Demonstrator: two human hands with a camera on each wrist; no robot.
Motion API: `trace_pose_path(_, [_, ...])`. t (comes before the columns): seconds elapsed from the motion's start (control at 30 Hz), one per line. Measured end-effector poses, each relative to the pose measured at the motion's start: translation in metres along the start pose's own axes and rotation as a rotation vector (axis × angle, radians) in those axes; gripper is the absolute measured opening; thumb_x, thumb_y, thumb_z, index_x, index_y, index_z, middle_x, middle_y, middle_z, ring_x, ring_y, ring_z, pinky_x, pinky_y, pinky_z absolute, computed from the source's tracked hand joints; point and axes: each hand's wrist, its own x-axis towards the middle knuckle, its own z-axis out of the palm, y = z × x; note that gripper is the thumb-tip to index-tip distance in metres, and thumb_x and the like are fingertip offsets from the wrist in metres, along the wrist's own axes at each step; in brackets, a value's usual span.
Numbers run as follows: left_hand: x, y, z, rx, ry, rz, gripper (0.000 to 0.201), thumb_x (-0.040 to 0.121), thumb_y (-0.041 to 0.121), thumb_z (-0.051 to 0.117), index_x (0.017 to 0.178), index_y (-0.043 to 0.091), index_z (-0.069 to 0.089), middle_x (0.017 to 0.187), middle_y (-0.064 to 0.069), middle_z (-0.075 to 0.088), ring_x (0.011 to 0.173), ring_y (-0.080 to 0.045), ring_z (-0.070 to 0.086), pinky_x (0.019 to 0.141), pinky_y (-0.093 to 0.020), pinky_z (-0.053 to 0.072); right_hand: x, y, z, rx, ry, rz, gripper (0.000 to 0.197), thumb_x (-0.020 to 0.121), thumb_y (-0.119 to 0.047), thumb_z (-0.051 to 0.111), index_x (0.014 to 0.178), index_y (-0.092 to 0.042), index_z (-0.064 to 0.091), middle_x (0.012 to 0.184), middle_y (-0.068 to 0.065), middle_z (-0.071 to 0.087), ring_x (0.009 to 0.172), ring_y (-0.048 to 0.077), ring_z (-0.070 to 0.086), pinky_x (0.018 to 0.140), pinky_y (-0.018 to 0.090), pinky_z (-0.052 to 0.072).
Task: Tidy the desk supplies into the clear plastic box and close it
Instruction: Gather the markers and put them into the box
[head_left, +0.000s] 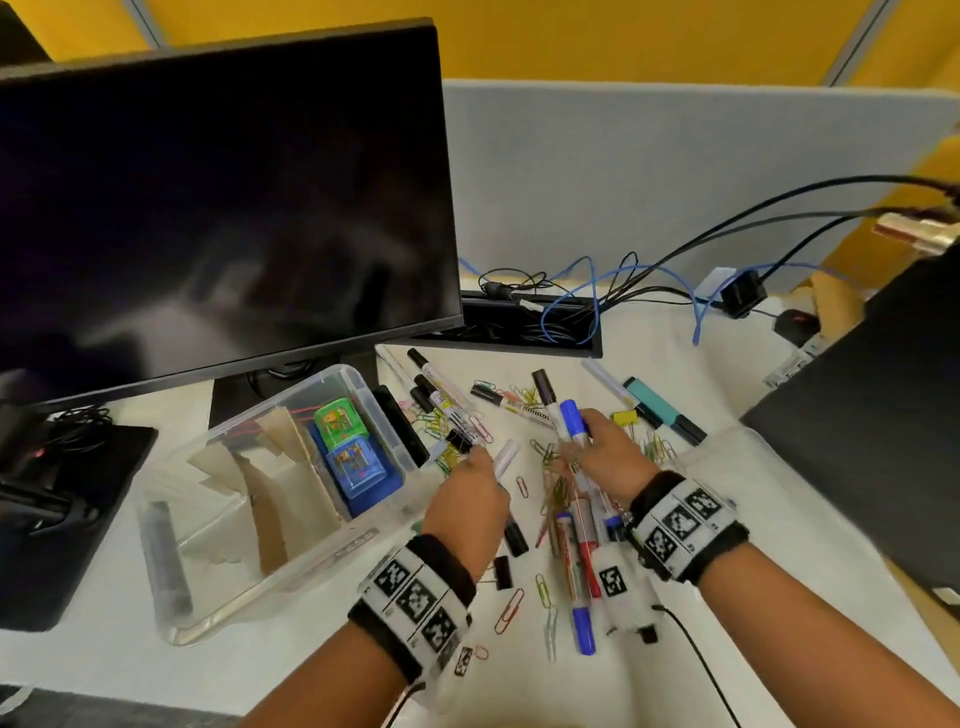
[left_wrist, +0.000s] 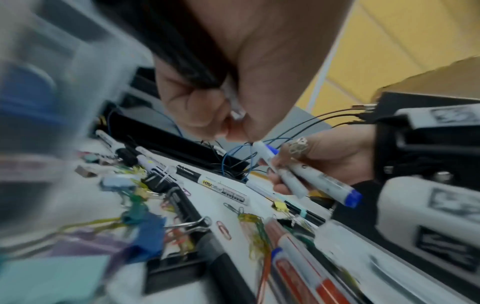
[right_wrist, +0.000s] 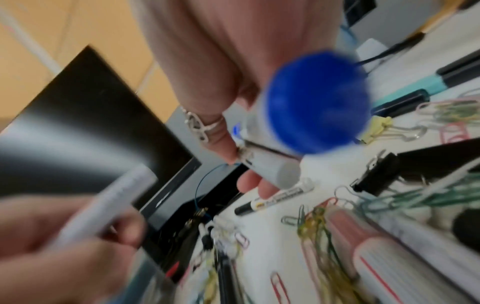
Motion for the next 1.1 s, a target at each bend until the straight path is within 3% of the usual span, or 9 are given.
trace_pose_path(0.1, [0.039,0.010,0.013,0.030,-0.042,-0.041,0.046,0.095,0.033,0.045,0.136,0.012,0.042,0.115,-0.011,0.063,0.103,-0.024,0.062,0.080,-0.031,0.050,0.016,-0.001,-0.017,0.057,-0.023,0.138,0.014,0.065,-0.004,0.060,0.074,-0.011,0.052,0.074,0.012,0.054,0.074,0.025,0.051,0.071,0.039,0.044])
trace_pose_path(0.2, [0.056,0.010,0.017,0.046,-0.089,-0.075,0.056,0.094,0.036,0.048,0.144,0.018,0.032,0.116,-0.010,0.064,0.103,-0.023,0.063,0.082,-0.030,0.051,0.027,-0.001,-0.022,0.127,0.015,0.197,0.011,0.077,-0.003,0.058,0.073,-0.009,0.050,0.072,0.010,0.049,0.063,0.022,0.046,0.061,0.032,0.039])
trace_pose_path(0.33, [0.063,0.000,0.022,0.052,-0.121,-0.112,0.065,0.093,0.032,0.051,0.149,0.018,0.021,0.127,-0.010,0.057,0.106,-0.021,0.063,0.085,-0.028,0.052,0.042,-0.011,-0.016,-0.255,0.088,0.052,0.030,0.085,-0.021,0.061,0.064,-0.014,0.041,0.065,0.001,0.044,0.069,0.022,0.044,0.059,0.028,0.033])
trace_pose_path(0.43, [0.062,-0.005,0.025,-0.025,-0.097,-0.216,0.068,0.090,0.032,0.057,0.143,0.007,0.023,0.132,-0.012,0.053,0.117,-0.024,0.058,0.095,-0.032,0.049,0.053,-0.021,-0.004,-0.562,0.125,-0.070,0.008,0.087,-0.015,0.054,0.087,-0.007,0.055,0.092,0.014,0.060,0.089,0.031,0.057,0.072,0.032,0.041])
trace_pose_path(0.5, [0.059,-0.005,0.025,-0.084,-0.064,-0.260,0.057,0.089,0.026,0.060,0.131,0.004,0.028,0.127,-0.014,0.058,0.115,-0.027,0.060,0.095,-0.034,0.050,0.060,-0.024,0.006,-0.715,0.092,-0.097,0.020,0.085,-0.010,0.053,0.104,-0.005,0.056,0.112,0.015,0.058,0.102,0.032,0.058,0.081,0.034,0.046])
trace_pose_path(0.7, [0.048,0.000,0.009,-0.200,0.005,-0.253,0.045,0.087,0.026,0.062,0.120,0.008,0.037,0.115,-0.012,0.064,0.107,-0.029,0.062,0.086,-0.034,0.050,0.068,-0.014,0.017,-0.951,-0.032,-0.110,0.023,0.087,-0.013,0.052,0.109,-0.009,0.056,0.116,0.013,0.059,0.104,0.031,0.060,0.085,0.035,0.048])
trace_pose_path(0.83, [0.047,0.012,-0.003,-0.201,0.148,-0.155,0.029,0.091,0.031,0.053,0.103,0.006,0.055,0.104,-0.014,0.062,0.090,-0.028,0.063,0.078,-0.035,0.054,0.065,-0.012,0.008,-0.869,-0.050,-0.117,0.024,0.088,-0.026,0.054,0.104,-0.008,0.053,0.111,0.013,0.060,0.101,0.031,0.059,0.081,0.034,0.047])
trace_pose_path(0.9, [0.057,0.022,-0.009,-0.239,0.209,-0.140,0.027,0.091,0.026,0.048,0.096,0.002,0.059,0.102,-0.017,0.060,0.080,-0.027,0.061,0.074,-0.036,0.054,0.061,-0.013,-0.002,-0.730,-0.010,-0.085,0.021,0.087,-0.032,0.054,0.086,-0.012,0.047,0.096,0.012,0.059,0.090,0.029,0.057,0.074,0.033,0.043])
trace_pose_path(1.1, [0.114,0.012,-0.029,-0.074,0.064,-0.374,0.050,0.092,0.017,0.048,0.140,0.013,0.037,0.127,-0.017,0.055,0.115,-0.030,0.054,0.094,-0.038,0.050,0.022,0.000,-0.039,-0.448,0.027,-0.010,0.039,0.082,-0.030,0.061,0.059,-0.018,0.031,0.060,-0.001,0.039,0.058,0.018,0.041,0.052,0.028,0.030])
